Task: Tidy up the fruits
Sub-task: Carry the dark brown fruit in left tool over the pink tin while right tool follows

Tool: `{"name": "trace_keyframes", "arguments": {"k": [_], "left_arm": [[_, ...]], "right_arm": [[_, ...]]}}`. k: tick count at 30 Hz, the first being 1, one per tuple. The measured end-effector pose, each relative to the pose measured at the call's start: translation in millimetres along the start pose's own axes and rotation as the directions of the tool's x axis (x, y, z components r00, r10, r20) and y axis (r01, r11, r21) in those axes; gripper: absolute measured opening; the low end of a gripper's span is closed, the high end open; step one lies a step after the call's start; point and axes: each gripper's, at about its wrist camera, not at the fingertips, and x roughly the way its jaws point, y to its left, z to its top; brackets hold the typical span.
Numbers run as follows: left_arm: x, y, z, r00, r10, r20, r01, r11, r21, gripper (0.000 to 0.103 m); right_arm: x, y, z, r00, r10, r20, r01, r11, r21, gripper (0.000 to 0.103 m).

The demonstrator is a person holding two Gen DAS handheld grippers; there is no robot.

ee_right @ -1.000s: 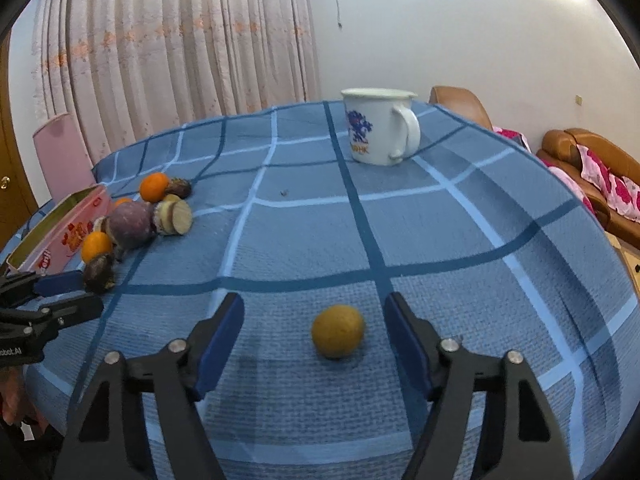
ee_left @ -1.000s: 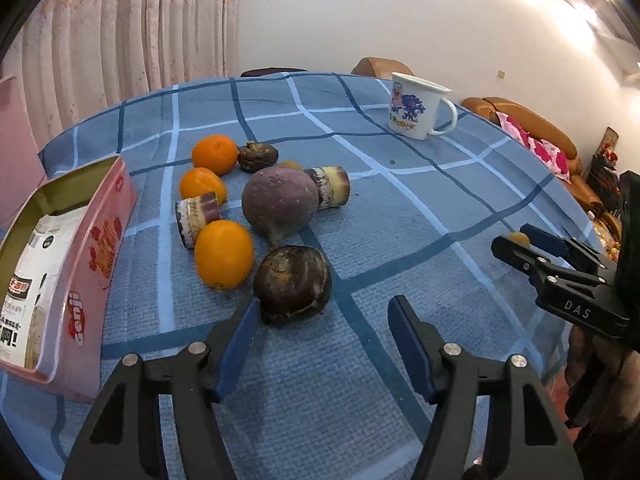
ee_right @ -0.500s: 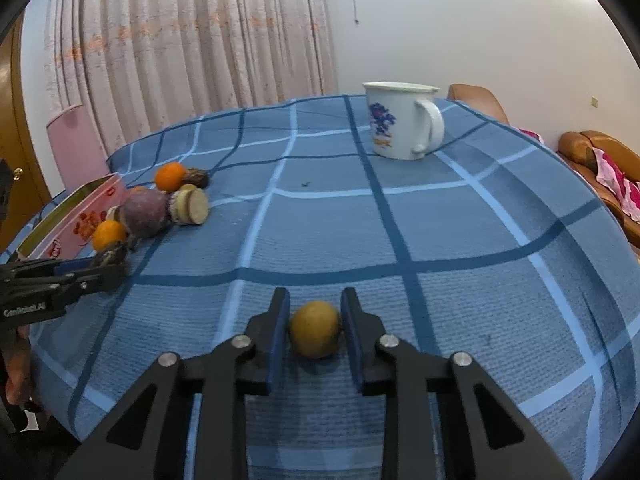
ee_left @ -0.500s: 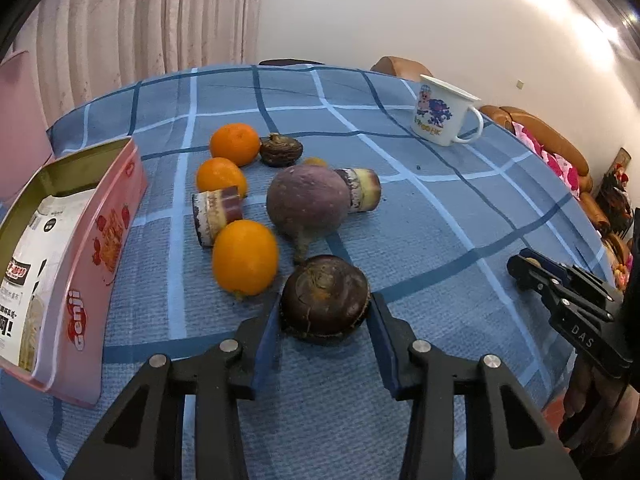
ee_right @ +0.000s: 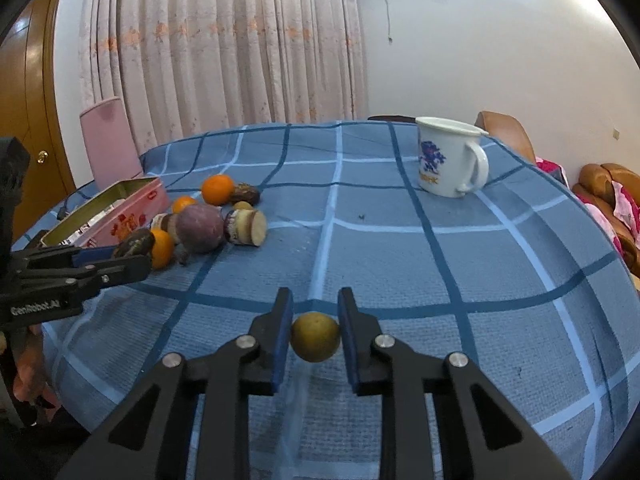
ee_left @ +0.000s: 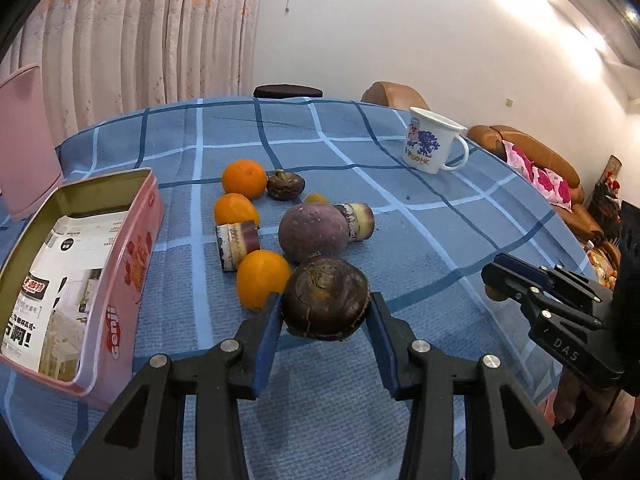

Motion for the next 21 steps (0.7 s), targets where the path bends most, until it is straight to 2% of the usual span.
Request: {"name": "trace_keyframes", "arguments": {"k": [4, 8, 12, 21], "left_arm": [[-3.6, 1.4, 0.4, 1.0, -0.009, 0.006, 0.009, 1.0, -0.007, 0.045], [-14.2, 3.6, 3.6, 0.999, 0.019, 0.039, -0.019, 1.0, 0.006, 0.045], [-28.7, 18.3, 11.0, 0.992, 0.094, 0.084, -0.095, 0.995, 0.011, 0.045], [-50.5, 73.6, 23.3, 0.967, 0.218, 0.129, -0.211, 0.975, -0.064, 0.045]], "right_arm": [[-0.7, -2.2, -0.6, 1.0, 0.004, -0.001, -0.004, 1.0, 0.009, 0.026], [-5.7, 11.6, 8.7, 0.999, 0.03, 0.025, -0.029, 0.999, -0.027, 0.026], [-6.2, 37.4, 29.1, 0.996, 0.075, 0.057, -0.07, 0.993, -0.093, 0.026], [10.9, 99.9, 76.2, 0.976, 0.194, 0.102, -0.169, 0.962, -0.212, 0.026]]}}
